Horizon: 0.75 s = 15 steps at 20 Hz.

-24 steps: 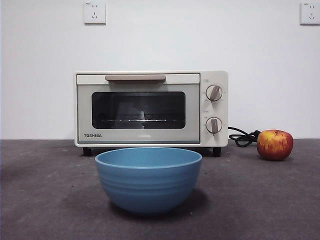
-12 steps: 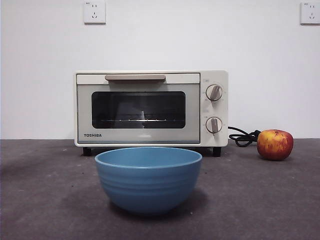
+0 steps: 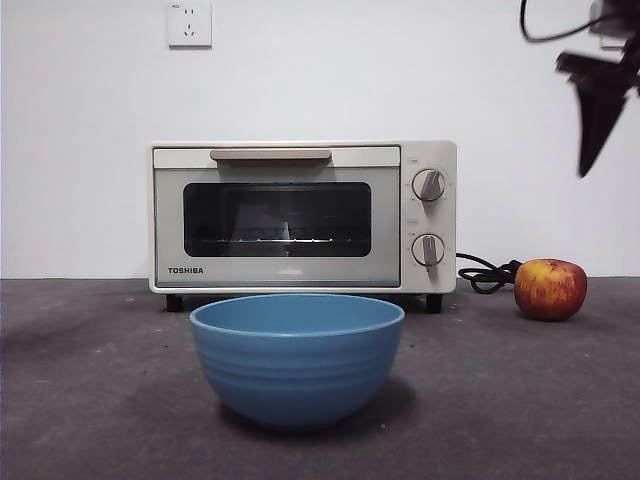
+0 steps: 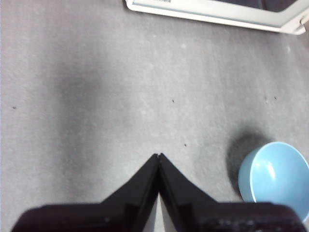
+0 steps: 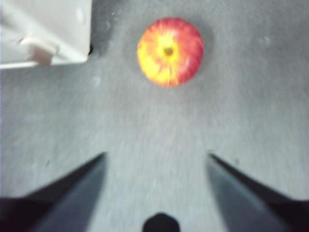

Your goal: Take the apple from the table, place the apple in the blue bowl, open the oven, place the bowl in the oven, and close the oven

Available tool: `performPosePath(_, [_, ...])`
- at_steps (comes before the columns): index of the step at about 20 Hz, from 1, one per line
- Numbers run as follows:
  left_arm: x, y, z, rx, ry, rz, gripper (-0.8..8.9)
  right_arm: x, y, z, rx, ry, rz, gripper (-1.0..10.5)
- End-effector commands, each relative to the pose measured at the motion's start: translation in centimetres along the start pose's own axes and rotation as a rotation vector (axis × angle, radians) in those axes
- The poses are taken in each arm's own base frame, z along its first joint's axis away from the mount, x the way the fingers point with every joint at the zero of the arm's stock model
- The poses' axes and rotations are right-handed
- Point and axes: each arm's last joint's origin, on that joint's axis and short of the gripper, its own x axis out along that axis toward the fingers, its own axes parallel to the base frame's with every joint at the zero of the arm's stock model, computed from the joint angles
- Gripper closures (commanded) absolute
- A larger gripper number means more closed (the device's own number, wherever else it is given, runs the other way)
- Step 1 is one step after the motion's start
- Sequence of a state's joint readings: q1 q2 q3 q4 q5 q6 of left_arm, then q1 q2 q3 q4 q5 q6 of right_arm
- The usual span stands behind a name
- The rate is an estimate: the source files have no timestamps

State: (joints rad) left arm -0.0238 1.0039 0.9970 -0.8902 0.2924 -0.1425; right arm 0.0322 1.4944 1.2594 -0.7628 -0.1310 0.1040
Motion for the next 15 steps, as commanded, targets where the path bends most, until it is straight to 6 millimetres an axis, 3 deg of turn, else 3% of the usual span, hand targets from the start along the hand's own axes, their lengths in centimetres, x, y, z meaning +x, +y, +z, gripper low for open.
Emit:
performPosePath(1, [0.0, -0.2, 0.0, 0.019, 0.007, -0.008, 8.17, 1.8, -0.1, 1.1, -0.009, 0.009, -0.001, 3.4])
performPosePath(15, [0.4, -1.4, -0.4, 0.069, 0.037, -0.048, 8.17, 10.3, -1.0, 5.2, -0.003, -0.005, -0.06, 3.4])
